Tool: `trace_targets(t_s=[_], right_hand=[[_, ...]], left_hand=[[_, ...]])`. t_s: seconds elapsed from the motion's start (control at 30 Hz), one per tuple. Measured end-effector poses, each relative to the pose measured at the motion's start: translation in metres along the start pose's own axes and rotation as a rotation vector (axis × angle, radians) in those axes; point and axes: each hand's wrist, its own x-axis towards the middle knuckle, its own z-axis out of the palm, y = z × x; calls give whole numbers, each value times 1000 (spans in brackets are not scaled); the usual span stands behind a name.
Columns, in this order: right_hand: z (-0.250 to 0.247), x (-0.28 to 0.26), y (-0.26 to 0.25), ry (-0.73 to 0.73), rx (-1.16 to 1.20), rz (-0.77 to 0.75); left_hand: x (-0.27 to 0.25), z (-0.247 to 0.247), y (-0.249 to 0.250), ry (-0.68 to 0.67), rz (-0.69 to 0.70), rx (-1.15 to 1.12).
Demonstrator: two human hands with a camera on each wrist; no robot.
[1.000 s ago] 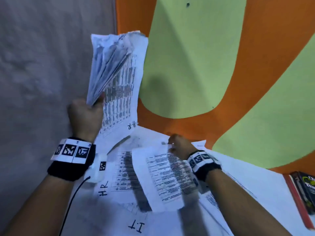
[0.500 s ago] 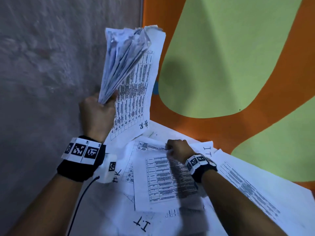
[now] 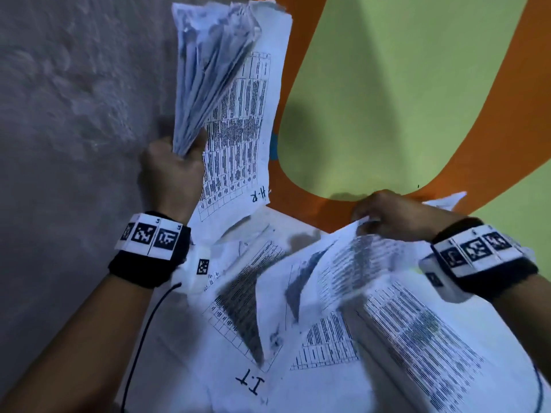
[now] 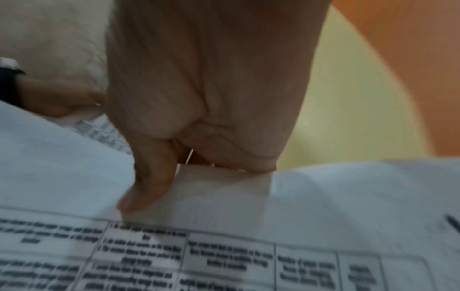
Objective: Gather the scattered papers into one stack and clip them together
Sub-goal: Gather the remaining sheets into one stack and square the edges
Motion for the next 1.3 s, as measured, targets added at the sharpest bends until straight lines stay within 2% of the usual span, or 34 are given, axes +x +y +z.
trace_targets(t_s=[0.1,0.3,0.4,0.53,0.6,0.7,0.83,0.93,1.03,1.2,1.3], right_hand=[[20,38,-42,-85,-111,-122],[132,113,-109,-155,-283,-280],[168,129,-115,-172,-342,-375],[180,136,-116,-148,-421,-383],[179,135,-116,-109,-447,-373],[175,127,-102,0,-343,-431],[156,100,-65,272,-296,-592],[122,69,-42,415,-272,-613],[83,35,-22,516,-97,-542],[10,-10,0,767,544,-172],[-11,-22,20,820,747,-101]], left_hand=[[5,3,-3,-32,40,8],[9,0,-5,-82,121,59],[8,-6,-10,-91,125,52],[10,-9,-18,-79,134,63],[11,-10,-18,-71,140,54],[9,-11,-19,-68,154,57],[9,-9,-28,-93,141,34],[9,-5,-37,-114,116,-1],[7,4,-47,-154,49,-58],[4,18,-65,-343,-130,-138],[-6,29,-59,-359,-144,-172]])
